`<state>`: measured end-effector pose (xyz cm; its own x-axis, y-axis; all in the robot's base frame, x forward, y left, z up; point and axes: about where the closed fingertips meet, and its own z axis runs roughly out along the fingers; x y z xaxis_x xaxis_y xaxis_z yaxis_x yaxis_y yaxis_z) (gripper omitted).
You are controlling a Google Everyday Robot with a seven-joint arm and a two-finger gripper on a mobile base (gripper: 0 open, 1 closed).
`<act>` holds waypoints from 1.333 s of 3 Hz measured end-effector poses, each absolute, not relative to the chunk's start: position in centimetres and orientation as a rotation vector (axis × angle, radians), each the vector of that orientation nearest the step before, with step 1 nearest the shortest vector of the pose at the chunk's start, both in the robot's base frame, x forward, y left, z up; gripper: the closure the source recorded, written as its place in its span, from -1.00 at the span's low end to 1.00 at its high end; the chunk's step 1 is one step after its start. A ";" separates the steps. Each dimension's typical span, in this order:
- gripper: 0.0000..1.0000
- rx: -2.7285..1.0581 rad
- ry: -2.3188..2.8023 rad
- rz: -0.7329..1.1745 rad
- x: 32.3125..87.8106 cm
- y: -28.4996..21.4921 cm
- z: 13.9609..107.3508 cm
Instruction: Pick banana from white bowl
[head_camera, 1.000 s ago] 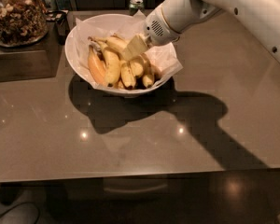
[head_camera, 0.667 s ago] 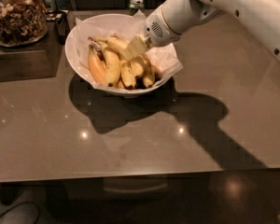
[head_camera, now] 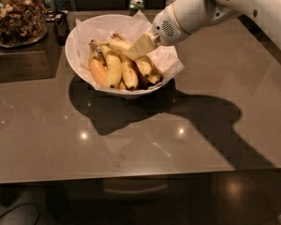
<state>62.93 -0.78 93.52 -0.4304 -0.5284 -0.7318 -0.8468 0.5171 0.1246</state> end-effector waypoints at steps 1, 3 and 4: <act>1.00 -1.128 1.936 0.756 61.7 -2.4 97.5; 1.00 -1.183 1.694 0.972 57.6 -6.0 102.8; 1.00 -1.137 1.674 1.049 54.5 -9.0 103.5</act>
Offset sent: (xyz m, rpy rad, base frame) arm -0.0458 -0.0553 0.1174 0.4386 -0.2014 0.2935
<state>54.45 -8.97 103.50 -0.2401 -0.2553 -0.9366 -0.9541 0.2400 0.1791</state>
